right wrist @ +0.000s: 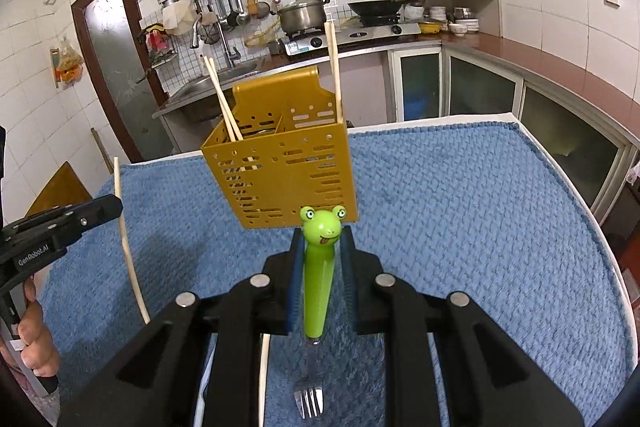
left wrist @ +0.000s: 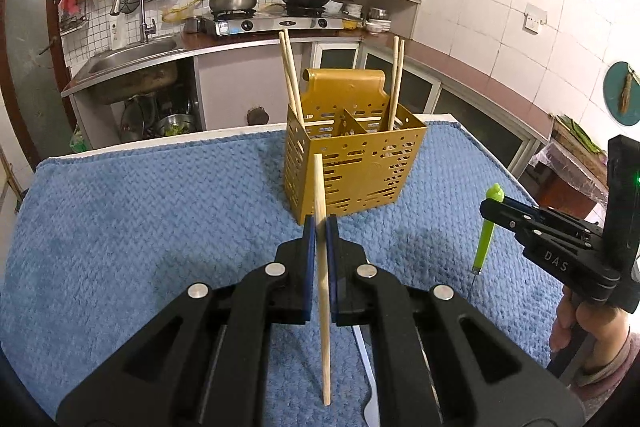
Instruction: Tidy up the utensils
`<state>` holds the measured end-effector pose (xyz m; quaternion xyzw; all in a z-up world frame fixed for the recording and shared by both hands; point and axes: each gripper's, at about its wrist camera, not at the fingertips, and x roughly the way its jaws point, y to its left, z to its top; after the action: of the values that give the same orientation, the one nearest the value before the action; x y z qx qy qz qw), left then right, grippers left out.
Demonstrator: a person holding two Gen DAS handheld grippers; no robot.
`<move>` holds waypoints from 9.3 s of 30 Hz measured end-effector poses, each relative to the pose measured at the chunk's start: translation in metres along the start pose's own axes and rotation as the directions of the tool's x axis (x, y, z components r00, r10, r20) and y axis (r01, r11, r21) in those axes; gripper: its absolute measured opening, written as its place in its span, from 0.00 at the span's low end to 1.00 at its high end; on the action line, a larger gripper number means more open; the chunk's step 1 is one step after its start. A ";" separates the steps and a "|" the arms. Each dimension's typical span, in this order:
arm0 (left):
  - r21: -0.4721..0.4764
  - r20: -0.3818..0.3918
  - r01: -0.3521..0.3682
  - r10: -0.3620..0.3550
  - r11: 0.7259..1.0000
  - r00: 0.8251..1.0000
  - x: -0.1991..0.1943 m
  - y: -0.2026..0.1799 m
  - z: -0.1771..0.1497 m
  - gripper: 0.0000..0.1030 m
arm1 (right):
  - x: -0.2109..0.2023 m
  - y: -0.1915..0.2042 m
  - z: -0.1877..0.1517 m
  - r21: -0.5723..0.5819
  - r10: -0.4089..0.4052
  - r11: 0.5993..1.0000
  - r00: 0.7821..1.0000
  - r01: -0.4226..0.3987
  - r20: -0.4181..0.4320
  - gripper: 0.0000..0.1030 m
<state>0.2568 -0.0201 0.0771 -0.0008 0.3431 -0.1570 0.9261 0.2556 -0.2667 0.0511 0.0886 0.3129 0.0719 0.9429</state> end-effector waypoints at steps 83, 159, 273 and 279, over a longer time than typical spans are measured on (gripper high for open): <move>-0.114 -0.001 -0.071 0.071 0.991 0.997 0.043 0.029 0.020 0.93 | 0.011 -0.028 0.042 -0.026 -0.143 0.989 0.985 0.146 0.097 0.67; -0.117 -0.380 -0.079 0.029 0.990 0.925 0.114 0.043 -0.061 0.08 | 0.088 0.035 -0.065 -0.059 -0.061 0.997 0.963 0.047 -0.264 0.42; -0.032 0.165 -0.037 0.042 0.999 0.985 0.043 -0.015 0.166 0.06 | 0.017 0.000 0.184 -0.066 0.057 0.997 0.943 -0.037 0.328 0.06; -0.032 0.101 -0.058 0.061 0.998 0.993 0.099 -0.005 0.140 0.06 | 0.066 -0.007 0.157 -0.091 0.036 0.996 0.972 -0.015 0.233 0.06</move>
<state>0.4155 -0.0687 0.1218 -0.0123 0.2976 -0.1242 0.9465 0.4038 -0.2798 0.1353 0.0583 0.1947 0.0869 0.9753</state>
